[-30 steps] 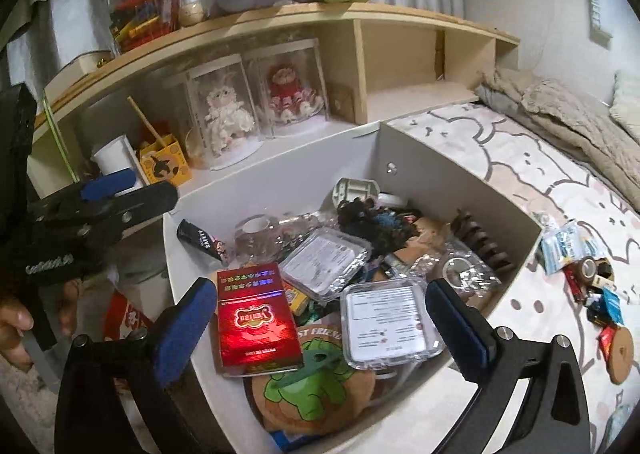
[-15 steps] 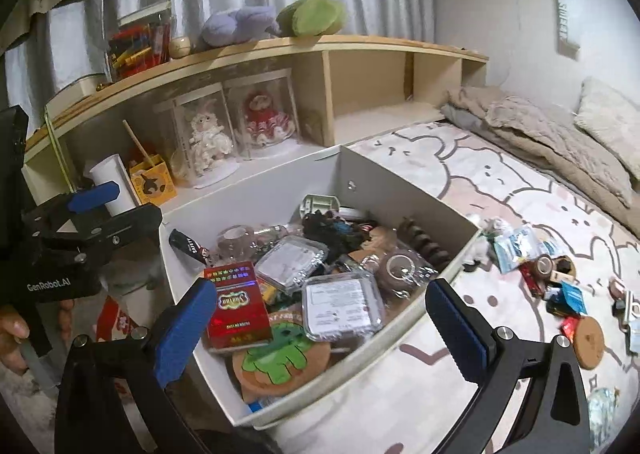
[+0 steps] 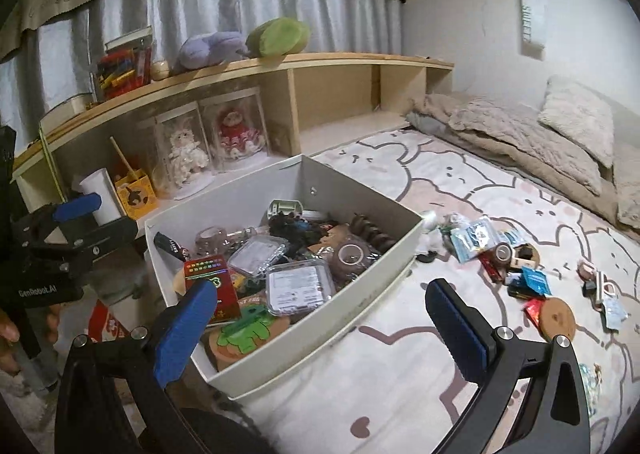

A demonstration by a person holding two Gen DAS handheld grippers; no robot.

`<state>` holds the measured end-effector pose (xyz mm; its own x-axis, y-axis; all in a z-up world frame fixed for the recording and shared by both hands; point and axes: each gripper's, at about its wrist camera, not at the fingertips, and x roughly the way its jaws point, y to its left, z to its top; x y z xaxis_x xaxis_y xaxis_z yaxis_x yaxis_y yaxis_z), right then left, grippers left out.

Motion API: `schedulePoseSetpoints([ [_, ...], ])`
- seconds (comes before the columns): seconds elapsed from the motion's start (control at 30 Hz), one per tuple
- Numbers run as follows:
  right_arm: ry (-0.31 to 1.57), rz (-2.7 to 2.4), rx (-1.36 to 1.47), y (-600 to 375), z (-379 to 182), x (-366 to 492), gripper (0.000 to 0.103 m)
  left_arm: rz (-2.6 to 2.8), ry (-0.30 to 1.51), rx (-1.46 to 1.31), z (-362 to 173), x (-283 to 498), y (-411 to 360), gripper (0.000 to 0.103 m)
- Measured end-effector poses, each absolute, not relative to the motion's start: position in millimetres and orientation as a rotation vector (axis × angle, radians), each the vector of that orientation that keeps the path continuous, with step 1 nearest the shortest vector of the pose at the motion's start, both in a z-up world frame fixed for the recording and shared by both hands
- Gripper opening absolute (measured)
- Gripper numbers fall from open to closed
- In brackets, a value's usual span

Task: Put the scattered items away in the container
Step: 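Withdraw both open tools up and away from the white box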

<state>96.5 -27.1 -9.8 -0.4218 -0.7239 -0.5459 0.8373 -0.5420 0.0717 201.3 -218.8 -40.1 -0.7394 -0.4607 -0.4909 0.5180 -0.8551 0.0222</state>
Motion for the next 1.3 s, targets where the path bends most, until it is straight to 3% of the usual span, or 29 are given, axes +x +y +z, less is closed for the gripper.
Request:
schedulePoseSetpoints([
  [1.3,0.181,-2.227,0.704,48,-25,91,0.103,-2.618,0.145,0.721,-54,206,-175,0.103],
])
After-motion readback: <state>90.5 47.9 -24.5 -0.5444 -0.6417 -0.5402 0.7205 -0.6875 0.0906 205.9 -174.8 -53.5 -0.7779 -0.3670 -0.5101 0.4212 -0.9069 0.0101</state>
